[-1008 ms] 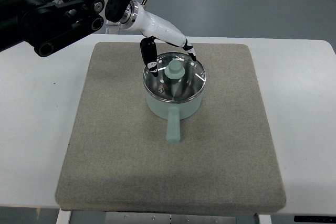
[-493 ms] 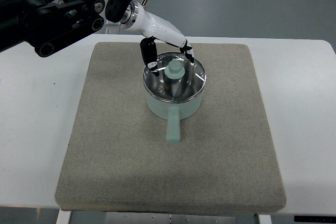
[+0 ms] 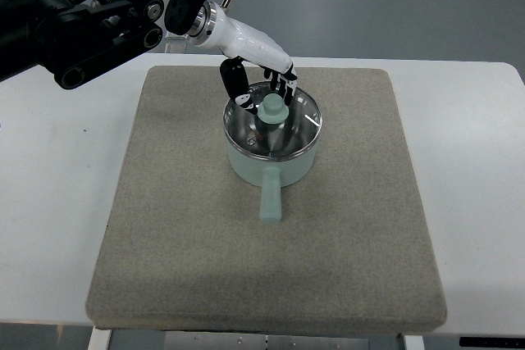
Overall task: Place lid left of pot with left hand
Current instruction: 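Close the left hand fingers to grasp the green knob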
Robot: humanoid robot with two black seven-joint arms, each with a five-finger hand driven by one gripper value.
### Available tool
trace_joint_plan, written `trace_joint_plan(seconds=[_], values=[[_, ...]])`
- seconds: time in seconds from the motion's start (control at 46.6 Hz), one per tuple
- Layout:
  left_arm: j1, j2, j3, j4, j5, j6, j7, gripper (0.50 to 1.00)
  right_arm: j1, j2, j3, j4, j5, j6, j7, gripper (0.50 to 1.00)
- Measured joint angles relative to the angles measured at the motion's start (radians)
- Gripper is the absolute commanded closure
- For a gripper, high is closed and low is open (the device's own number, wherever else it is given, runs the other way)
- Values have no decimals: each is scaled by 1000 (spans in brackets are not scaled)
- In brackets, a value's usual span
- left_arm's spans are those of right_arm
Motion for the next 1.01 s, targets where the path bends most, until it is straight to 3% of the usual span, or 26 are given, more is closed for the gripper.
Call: trace_joint_plan(seconds=[0.172, 0.515, 0.708, 0.772, 0.793, 0.858, 1.008], values=[[0, -2, -10, 0, 0, 3, 0, 870, 0, 0, 0, 0, 0, 0, 0, 579], [-1, 1, -6, -13, 28, 24, -5, 857, 0, 0, -1, 0, 0, 0, 0, 579], [-2, 2, -3, -34, 122, 21, -78, 705, 0, 0, 0, 0, 0, 0, 0, 579], [-2, 2, -6, -35, 125, 21, -84, 562, 0, 0, 0, 0, 0, 0, 0, 579], [-2, 2, -8, -35, 125, 21, -84, 542, 0, 0, 0, 0, 0, 0, 0, 579], [-2, 1, -12, -34, 123, 22, -85, 510, 0, 0, 0, 0, 0, 0, 0, 579], [1, 5, -13, -29, 120, 22, -83, 508, 0, 0, 0, 0, 0, 0, 0, 577]])
